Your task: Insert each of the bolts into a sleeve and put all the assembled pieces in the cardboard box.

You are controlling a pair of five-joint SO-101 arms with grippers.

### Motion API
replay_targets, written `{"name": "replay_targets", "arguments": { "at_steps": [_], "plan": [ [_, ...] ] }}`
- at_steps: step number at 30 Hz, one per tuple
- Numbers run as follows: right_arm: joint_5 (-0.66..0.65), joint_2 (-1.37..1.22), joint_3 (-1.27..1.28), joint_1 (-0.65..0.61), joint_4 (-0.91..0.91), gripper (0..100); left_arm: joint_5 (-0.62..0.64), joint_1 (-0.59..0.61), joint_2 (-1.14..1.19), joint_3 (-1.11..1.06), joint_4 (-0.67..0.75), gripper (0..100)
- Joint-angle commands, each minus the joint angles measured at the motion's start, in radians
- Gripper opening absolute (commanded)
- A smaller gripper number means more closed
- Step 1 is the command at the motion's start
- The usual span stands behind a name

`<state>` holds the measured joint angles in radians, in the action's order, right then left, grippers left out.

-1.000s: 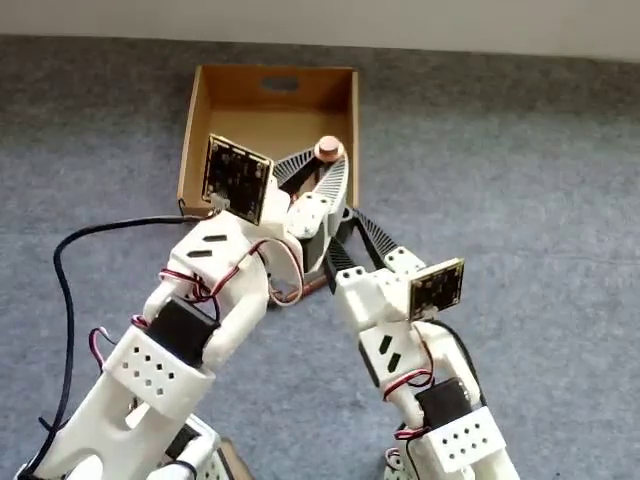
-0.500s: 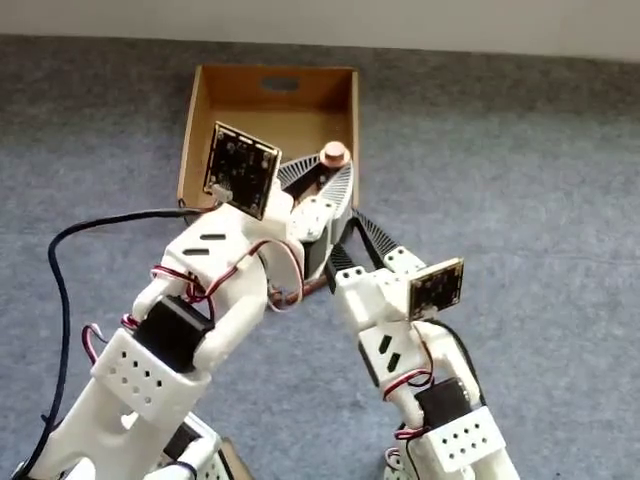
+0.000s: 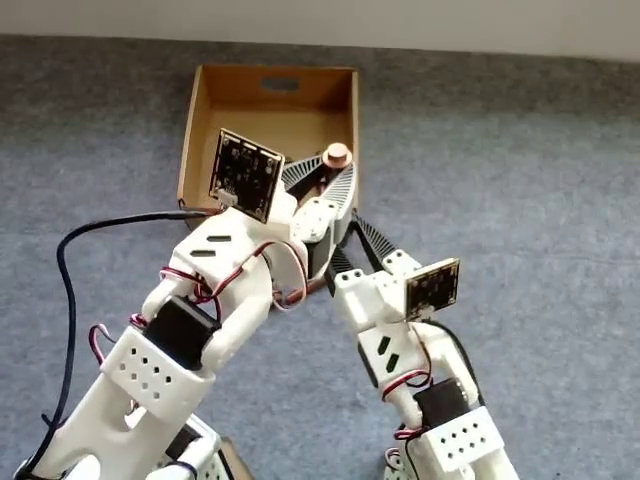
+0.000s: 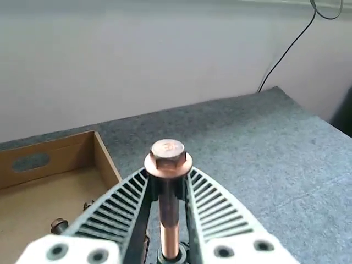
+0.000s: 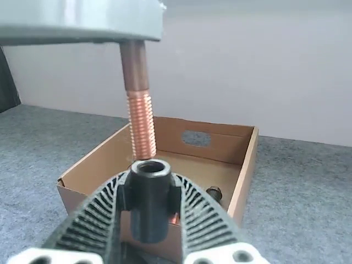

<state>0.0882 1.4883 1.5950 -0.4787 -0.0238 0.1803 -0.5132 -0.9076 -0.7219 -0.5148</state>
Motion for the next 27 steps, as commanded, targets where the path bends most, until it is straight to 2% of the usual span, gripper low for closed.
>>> {"name": "replay_targets", "arguments": {
  "at_steps": [1,10,14,16,27],
  "plan": [
    [0.002,0.008,-0.015,-0.007,0.019,0.6,0.005,-0.001,-0.001,0.007,0.029,1],
    [0.000,0.008,-0.015,-0.007,0.021,0.6,0.005,-0.002,0.030,0.010,0.025,1],
    [-0.106,0.008,-0.012,-0.007,0.019,0.6,0.005,-0.001,0.114,0.042,0.020,1],
    [-0.141,0.008,-0.012,-0.007,0.019,0.6,0.005,-0.005,0.140,0.074,-0.011,1],
    [-0.138,0.013,-0.021,-0.007,0.024,0.6,0.005,0.016,0.143,0.111,-0.181,1]
  ]
}}
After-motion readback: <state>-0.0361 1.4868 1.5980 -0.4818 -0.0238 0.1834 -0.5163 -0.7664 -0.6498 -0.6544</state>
